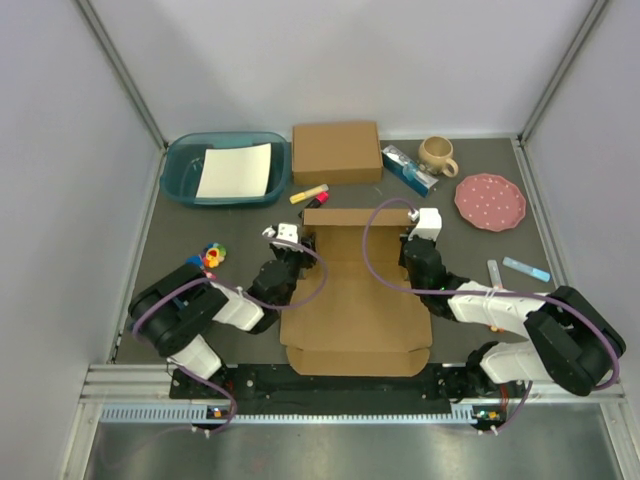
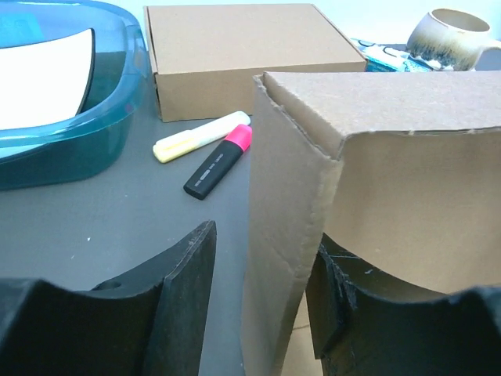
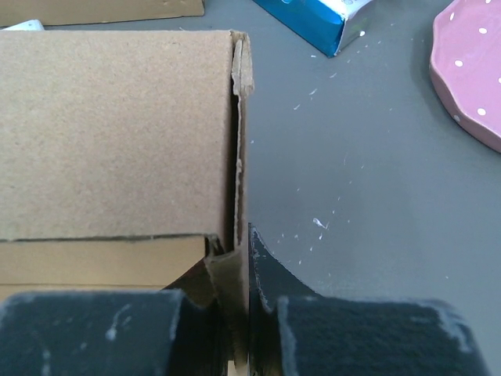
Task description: Fold the paper box
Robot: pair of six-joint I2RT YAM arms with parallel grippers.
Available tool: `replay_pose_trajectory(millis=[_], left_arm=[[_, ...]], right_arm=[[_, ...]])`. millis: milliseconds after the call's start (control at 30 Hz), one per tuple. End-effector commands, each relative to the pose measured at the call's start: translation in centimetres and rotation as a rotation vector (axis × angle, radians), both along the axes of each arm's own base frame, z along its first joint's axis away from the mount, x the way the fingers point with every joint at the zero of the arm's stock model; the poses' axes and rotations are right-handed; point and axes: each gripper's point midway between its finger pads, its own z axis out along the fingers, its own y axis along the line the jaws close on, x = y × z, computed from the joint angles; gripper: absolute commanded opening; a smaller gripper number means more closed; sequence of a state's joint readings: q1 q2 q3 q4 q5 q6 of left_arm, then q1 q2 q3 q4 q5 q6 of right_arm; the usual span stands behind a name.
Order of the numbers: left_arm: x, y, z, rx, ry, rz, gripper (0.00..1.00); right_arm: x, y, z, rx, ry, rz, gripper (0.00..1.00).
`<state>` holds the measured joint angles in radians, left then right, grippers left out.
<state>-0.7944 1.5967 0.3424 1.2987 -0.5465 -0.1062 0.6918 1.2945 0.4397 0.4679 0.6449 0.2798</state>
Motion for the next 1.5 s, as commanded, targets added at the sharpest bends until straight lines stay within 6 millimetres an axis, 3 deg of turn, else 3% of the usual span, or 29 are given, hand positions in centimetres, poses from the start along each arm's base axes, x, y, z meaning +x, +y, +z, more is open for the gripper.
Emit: replay_pose_trajectory(millis=[0, 67, 100, 200, 233, 500, 567, 600, 700, 967, 1000, 1033, 1067, 1100, 1133, 1167, 1300, 1467], left_arm=[[0.8, -1.3, 1.6, -0.043, -0.050, -0.029, 0.48], [0.9, -1.2, 1.7, -0.045, -0.057, -0.021, 0.42], [1.0, -1.2, 1.6, -0.045, -0.057, -0.018, 0.31], [1.0, -1.1, 1.7, -0.053, -0.071, -0.019, 0.14], [1.0, -1.2, 1.7, -0.052, -0.071, -0.021, 0.01], [0.9, -1.0, 1.5, -0.010, -0.095, -0.022, 0.00], [0.9, -0.7, 1.4, 0.001, -0.092, -0.008, 0.00], [0.9, -0.7, 1.3, 0.006, -0.089, -0.005, 0.00], [0.9, -0.3, 1.3, 0.012, -0.088, 0.009, 0.00], [1.1, 0.4, 0.7, 0.028, -0.070, 0.053, 0.00], [1.1, 0.4, 0.6, 0.030, -0.069, 0.059, 0.00], [1.1, 0.6, 0.6, 0.031, -0.068, 0.071, 0.00], [1.1, 0.7, 0.5, 0.036, -0.067, 0.075, 0.00], [1.1, 0.7, 0.6, 0.037, -0.069, 0.079, 0.00], [1.0, 0.9, 0.7, 0.034, -0.070, 0.090, 0.00], [1.0, 0.9, 0.7, 0.031, -0.071, 0.093, 0.00], [0.8, 1.3, 1.6, 0.041, -0.122, 0.121, 0.00], [0.1, 1.3, 1.1, 0.086, -0.155, 0.119, 0.00]], right_arm=[[0.0, 1.2, 0.7, 0.026, 0.001, 0.039, 0.00], [0.0, 1.2, 0.6, 0.027, 0.002, 0.042, 0.00], [0.0, 1.2, 0.6, 0.029, 0.003, 0.043, 0.00], [0.0, 1.3, 0.5, 0.026, 0.006, 0.047, 0.00], [0.0, 1.2, 0.5, 0.026, 0.005, 0.044, 0.00], [-0.1, 1.3, 0.4, 0.027, 0.014, 0.046, 0.02], [-0.2, 1.6, 0.6, 0.035, 0.020, 0.063, 0.16], [-0.5, 1.6, 0.3, 0.040, 0.038, 0.063, 0.31], [-1.0, 1.7, 0.3, 0.059, 0.058, 0.080, 0.46], [-4.1, 2.4, 1.7, 0.140, 0.066, 0.214, 0.69], [-4.5, 2.4, 2.0, 0.151, 0.061, 0.228, 0.78], [-5.1, 2.6, 3.4, 0.186, 0.032, 0.261, 0.82], [-5.8, 2.5, 3.1, 0.189, 0.042, 0.279, 0.90], [-6.3, 2.4, 3.3, 0.196, 0.041, 0.294, 0.92], [-6.9, 2.3, 5.1, 0.234, -0.005, 0.314, 0.93], [-7.5, 1.7, 4.6, 0.226, 0.014, 0.308, 0.93], [-8.8, 0.3, 7.3, 0.314, -0.074, 0.284, 0.94], [-9.0, -1.0, 11.1, 0.457, -0.208, 0.226, 0.94]])
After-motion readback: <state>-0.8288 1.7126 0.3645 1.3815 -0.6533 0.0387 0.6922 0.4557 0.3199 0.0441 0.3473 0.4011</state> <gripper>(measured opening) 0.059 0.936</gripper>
